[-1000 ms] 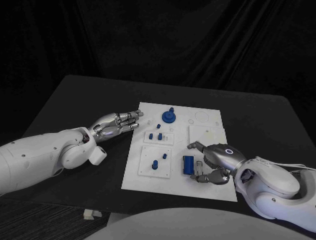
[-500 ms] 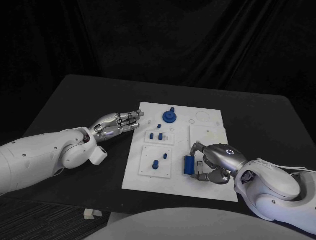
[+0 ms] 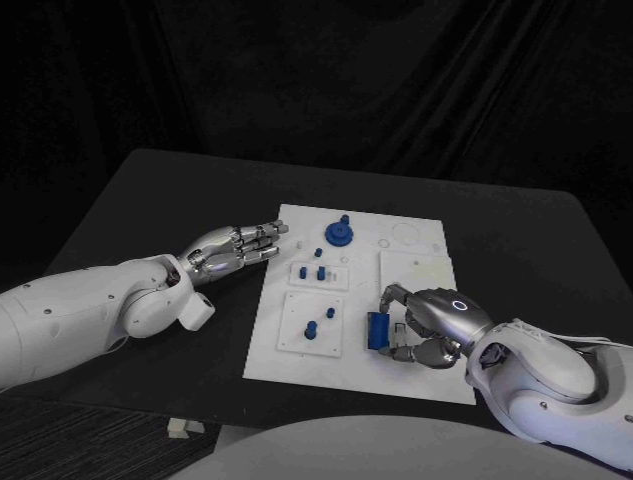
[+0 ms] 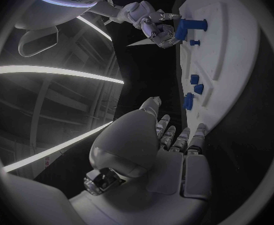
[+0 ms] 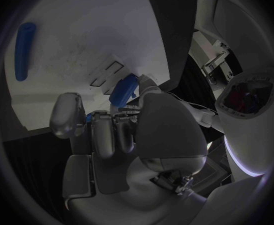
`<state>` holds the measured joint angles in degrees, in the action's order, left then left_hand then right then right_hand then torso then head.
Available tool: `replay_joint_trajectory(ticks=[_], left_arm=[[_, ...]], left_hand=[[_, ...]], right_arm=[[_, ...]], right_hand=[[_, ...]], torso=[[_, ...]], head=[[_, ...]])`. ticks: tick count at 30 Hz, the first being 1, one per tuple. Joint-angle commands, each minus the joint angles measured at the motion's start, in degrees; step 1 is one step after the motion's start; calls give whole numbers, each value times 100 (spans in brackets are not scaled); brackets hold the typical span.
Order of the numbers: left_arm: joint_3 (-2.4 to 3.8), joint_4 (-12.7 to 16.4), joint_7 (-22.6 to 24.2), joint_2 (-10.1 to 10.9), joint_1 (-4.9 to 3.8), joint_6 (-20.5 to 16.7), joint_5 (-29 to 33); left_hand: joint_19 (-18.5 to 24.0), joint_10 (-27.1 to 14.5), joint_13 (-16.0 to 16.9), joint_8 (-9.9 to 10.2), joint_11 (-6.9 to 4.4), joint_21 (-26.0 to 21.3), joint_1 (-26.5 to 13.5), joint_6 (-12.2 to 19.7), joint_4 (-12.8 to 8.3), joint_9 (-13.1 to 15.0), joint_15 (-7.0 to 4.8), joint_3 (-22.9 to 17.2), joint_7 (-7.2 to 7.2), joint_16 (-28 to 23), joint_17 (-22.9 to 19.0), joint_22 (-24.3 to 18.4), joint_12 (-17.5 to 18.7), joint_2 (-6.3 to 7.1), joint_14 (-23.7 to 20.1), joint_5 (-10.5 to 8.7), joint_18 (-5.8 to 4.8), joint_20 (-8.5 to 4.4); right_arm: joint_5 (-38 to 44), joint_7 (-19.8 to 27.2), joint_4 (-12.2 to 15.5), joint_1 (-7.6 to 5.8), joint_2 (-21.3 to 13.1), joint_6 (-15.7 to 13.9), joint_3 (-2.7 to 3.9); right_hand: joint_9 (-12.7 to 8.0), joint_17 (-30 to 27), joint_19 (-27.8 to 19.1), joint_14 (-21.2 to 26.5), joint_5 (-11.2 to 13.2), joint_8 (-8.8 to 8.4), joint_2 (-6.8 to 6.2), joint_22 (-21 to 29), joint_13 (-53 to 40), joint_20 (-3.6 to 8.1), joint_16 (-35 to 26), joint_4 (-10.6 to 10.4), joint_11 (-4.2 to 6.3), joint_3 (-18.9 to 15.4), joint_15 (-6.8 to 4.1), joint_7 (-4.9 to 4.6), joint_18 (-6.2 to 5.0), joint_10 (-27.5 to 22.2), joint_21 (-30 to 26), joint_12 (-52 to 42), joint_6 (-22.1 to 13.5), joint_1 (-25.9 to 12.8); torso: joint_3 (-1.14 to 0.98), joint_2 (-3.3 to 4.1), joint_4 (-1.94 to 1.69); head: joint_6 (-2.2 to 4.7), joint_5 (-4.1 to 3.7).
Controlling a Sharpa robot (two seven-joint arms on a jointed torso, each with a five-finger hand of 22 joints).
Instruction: Assemble the parts on the task board
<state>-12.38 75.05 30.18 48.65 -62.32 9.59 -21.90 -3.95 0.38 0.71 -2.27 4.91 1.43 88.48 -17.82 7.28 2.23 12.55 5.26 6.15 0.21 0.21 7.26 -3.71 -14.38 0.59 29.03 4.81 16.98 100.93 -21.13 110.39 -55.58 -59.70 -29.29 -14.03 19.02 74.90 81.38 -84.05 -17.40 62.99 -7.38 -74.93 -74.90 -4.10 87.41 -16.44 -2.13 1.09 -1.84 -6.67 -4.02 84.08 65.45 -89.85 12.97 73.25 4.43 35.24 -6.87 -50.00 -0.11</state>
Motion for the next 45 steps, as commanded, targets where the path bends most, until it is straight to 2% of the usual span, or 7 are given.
replay_joint_trajectory(ticks=[1, 3, 4, 11, 23, 41, 45], left_arm=[[3, 7, 33, -15, 13, 72, 36], [3, 5, 32, -18, 13, 75, 36], [3, 5, 32, -18, 14, 77, 36], [3, 2, 25, -18, 17, 89, 36], [3, -2, 26, -21, 28, 101, 36], [3, 1, 27, -12, 42, 104, 36], [3, 2, 25, -9, 43, 103, 36]], left_hand=[[-35, 0, 8, -8, 52, 31, -15, -12, -6, 6, 31, -40, 37, 3, 2, 1, -13, -26, 2, -15, -109, -3], [-35, 0, 8, -8, 52, 31, -15, -12, -6, 6, 31, -40, 37, 3, 2, 1, -13, -26, 2, -15, -109, -3], [-35, 0, 8, -8, 52, 31, -15, -12, -6, 6, 31, -40, 37, 3, 2, 1, -13, -26, 2, -15, -109, -3], [-35, 0, 8, -8, 52, 31, -15, -12, -6, 6, 31, -40, 37, 3, 2, 1, -13, -26, 2, -15, -109, -3], [-36, 3, 11, -6, 68, 32, -22, -3, -6, 5, 36, -50, 37, 3, 2, 0, -26, -28, 1, -13, -109, -3], [-42, 8, 13, -4, 93, 35, -31, 2, -6, 4, 46, -62, 35, 6, 4, 6, -36, -30, 9, -14, -109, -3], [-42, 8, 13, -4, 93, 35, -31, 2, -6, 4, 46, -62, 35, 6, 4, 6, -36, -30, 9, -14, -109, -3]], right_arm=[[35, 18, -4, 40, 16, -96, -17], [35, 29, -13, 42, 20, -134, -17], [35, 32, -17, 43, 21, -145, -17], [35, 6, -28, 46, 26, -83, -17], [35, 79, -23, 47, 13, -159, -17], [-9, 181, 15, 46, -33, -279, -17], [-13, 151, 28, 46, -48, -197, -17]], right_hand=[[28, 846, 31, -444, -291, 77, 107, -842, -1510, 21, -27, 17, 50, 36, -45, 9, -100, 592, -35, -15, -22, 22], [38, 848, 33, -445, -548, 108, 167, -842, -1510, 27, -26, 13, 59, 57, -53, 14, -100, 592, -37, -15, -9, 13], [34, 851, 36, -447, -1117, 120, 249, -845, -1510, 38, -25, 17, 68, 112, -68, 23, -98, 592, -32, -15, 38, 17], [-83, 808, 16, -435, -2045, -58, 164, -832, -1510, 39, -46, 85, 60, 277, -58, -10, -107, 592, -92, -15, -51, 199], [-253, 821, 24, -438, -3180, -224, 40, -840, -1510, 32, -39, 12, 53, 663, -52, -32, -104, 592, -73, -15, 96, 156], [-355, 872, 63, -454, -3508, -338, -19, -865, -1510, 31, -15, -13, 45, 912, -48, -39, -85, 592, 26, -15, 220, -28], [-474, 833, 38, -443, -2380, -562, -106, -847, -1510, 27, -33, 18, 36, 841, -40, -61, -94, 592, -32, -15, -29, -141]], torso=[[-2, -1, 9], [-1, 0, 10], [-1, -2, 12], [-4, -8, 19], [-5, -13, 13], [-2, -11, 10], [-2, -9, 10]], head=[[0, -3], [0, -5], [0, 0], [0, 4], [0, 2], [0, 6], [0, 6]])
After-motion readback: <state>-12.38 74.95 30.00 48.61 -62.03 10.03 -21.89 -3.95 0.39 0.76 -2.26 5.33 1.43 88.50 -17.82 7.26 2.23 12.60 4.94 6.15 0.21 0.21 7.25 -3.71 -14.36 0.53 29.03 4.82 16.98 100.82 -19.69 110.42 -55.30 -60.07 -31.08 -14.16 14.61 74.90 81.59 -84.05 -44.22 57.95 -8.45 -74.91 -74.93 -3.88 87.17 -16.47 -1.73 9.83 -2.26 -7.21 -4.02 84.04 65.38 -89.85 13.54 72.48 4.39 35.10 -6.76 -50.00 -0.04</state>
